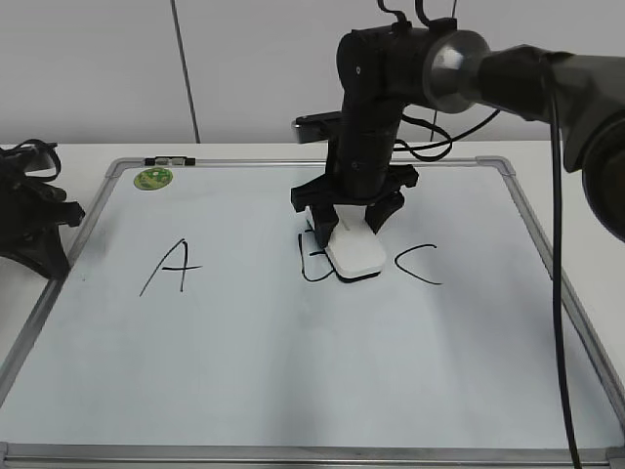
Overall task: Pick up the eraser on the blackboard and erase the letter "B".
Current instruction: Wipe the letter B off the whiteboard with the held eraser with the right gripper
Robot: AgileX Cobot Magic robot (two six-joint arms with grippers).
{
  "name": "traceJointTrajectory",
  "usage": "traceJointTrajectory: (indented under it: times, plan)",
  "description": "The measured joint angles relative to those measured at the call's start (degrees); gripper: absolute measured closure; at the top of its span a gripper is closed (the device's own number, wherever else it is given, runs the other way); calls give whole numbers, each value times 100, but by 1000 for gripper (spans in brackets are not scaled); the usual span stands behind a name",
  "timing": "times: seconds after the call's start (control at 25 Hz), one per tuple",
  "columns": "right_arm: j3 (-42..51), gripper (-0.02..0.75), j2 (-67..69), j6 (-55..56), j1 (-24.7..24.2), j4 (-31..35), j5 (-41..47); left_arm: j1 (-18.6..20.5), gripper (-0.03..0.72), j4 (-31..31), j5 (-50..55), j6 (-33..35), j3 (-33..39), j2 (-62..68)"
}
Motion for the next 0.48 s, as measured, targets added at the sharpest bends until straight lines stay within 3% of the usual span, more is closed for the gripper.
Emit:
traceJointTrajectory:
  times: [0.48]
  plan:
    - [0, 194, 31, -62, 675, -436, -181, 0, 676, 0, 0, 0, 0, 0]
